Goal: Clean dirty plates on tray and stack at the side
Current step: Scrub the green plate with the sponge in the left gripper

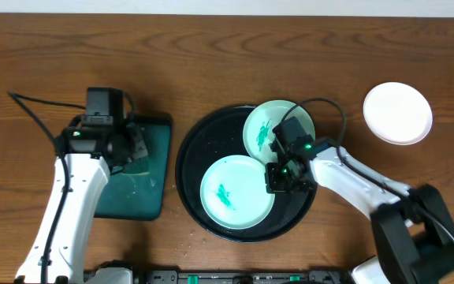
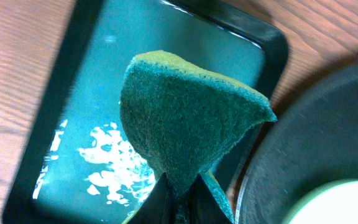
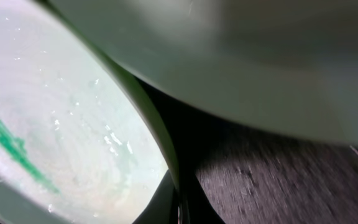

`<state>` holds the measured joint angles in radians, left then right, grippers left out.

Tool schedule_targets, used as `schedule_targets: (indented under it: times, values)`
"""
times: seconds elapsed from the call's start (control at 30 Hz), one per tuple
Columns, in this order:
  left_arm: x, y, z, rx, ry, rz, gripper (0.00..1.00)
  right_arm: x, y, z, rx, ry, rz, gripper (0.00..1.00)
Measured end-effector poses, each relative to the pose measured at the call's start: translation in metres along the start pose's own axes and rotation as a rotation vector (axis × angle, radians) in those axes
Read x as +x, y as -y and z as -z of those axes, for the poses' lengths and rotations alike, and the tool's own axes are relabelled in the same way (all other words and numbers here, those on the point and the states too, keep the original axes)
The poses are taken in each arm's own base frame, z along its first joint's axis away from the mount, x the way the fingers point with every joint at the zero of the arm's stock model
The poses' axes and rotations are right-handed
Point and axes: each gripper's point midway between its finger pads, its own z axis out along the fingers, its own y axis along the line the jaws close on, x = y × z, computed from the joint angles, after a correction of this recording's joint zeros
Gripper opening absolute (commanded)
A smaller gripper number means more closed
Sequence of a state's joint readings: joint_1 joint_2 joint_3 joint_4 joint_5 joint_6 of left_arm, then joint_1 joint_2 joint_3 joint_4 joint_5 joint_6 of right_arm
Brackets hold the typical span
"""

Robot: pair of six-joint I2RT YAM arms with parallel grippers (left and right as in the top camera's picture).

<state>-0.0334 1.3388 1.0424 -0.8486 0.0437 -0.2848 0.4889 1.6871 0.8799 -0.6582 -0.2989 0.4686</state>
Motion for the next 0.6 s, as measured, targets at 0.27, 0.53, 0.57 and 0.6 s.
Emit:
schedule_targets:
  times: [0.27, 0.53, 0.57, 0.6]
  values:
    - [0.027, 0.057, 0.001, 0.111, -0.048, -0.157, 0.07, -0.002, -0.007, -0.006, -0.041, -0.014, -0.011, 0.01]
    - [0.076, 0.110, -0.019, 0.143, -0.177, -0.310, 0.07, -0.003, -0.009, -0.007, -0.051, -0.010, -0.009, 0.01]
    - [0.082, 0.115, -0.023, 0.141, -0.193, -0.325, 0.07, -0.003, -0.009, -0.007, -0.051, -0.009, -0.009, 0.01]
    - [0.090, 0.120, -0.028, 0.137, -0.215, -0.342, 0.07, -0.004, -0.009, -0.007, -0.052, -0.009, -0.009, 0.01]
